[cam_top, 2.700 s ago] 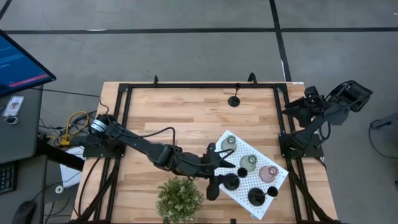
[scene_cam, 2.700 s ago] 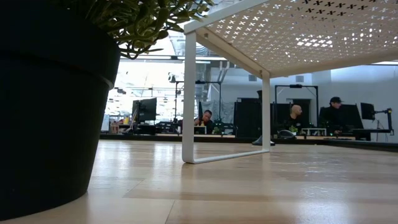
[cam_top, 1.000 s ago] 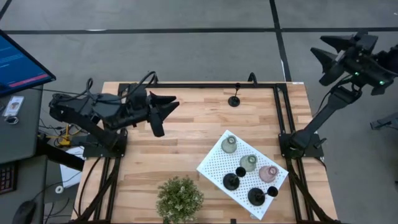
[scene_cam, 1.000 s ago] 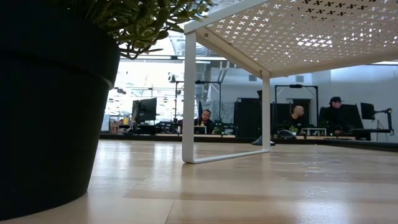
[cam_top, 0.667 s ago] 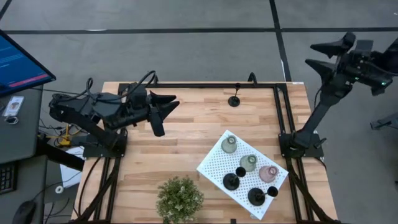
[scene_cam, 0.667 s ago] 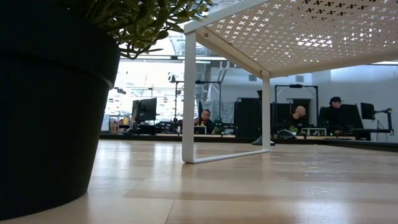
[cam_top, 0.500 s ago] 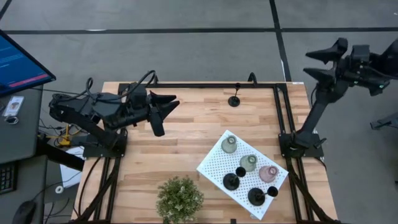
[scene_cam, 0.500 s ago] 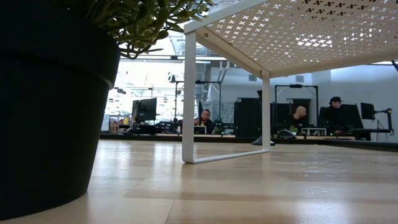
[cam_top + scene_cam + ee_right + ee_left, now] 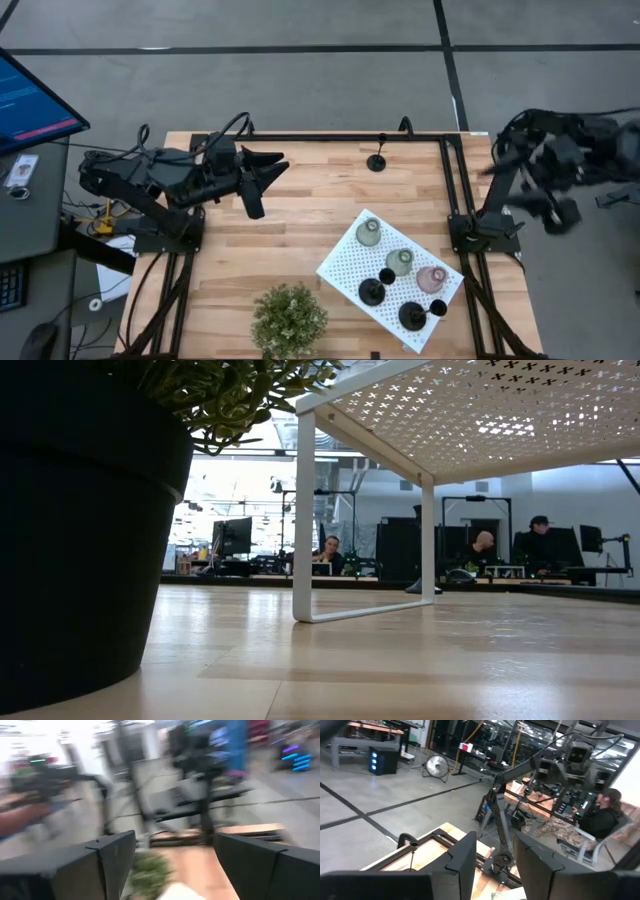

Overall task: Pick & Place candle stick holders
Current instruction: Put the left black candle holder on the shelf aligned with the black candle holders

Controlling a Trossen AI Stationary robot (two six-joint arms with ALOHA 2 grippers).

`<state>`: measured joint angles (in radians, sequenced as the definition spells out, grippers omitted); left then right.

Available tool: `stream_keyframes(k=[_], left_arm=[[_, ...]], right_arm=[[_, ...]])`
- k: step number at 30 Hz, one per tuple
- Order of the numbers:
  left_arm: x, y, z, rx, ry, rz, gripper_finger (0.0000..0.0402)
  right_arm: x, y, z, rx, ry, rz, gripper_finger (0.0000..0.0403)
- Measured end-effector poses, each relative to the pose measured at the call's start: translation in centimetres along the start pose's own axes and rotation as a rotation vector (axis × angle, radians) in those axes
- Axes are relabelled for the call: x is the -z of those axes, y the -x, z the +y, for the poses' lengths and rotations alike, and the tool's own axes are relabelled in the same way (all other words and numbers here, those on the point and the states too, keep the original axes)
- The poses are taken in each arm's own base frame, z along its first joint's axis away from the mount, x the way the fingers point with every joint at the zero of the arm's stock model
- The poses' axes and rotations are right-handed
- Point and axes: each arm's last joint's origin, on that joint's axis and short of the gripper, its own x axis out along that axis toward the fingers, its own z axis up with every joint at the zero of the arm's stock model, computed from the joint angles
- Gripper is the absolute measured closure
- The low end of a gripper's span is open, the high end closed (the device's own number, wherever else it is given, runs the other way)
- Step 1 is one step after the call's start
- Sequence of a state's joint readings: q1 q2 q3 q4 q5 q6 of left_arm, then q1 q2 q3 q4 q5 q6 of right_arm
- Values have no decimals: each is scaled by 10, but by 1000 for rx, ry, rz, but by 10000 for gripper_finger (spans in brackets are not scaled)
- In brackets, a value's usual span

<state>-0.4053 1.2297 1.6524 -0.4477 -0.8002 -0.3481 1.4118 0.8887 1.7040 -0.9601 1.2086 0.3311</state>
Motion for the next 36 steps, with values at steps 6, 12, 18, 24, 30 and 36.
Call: stream_keyframes(k=[6, 12, 18, 24, 30, 36], left_arm=[[0, 0, -2, 51, 2, 17, 274], [1, 0, -3, 98, 4, 32, 274], [1, 1, -5, 122, -1, 41, 274], [1, 1, -5, 121, -32, 39, 274], [1, 1, -5, 121, -35, 38, 274], [1, 1, -5, 120, -35, 39, 274]], right_arm=[[-3, -27, 46, -164, -9, -45, 143], [-17, -80, 51, 76, 204, -192, 143], [-16, -90, -17, 657, 176, -101, 143], [16, -62, -73, 1005, 77, 180, 143], [59, -75, -108, 1031, 52, 424, 143], [112, -106, -143, 763, 37, 403, 143]])
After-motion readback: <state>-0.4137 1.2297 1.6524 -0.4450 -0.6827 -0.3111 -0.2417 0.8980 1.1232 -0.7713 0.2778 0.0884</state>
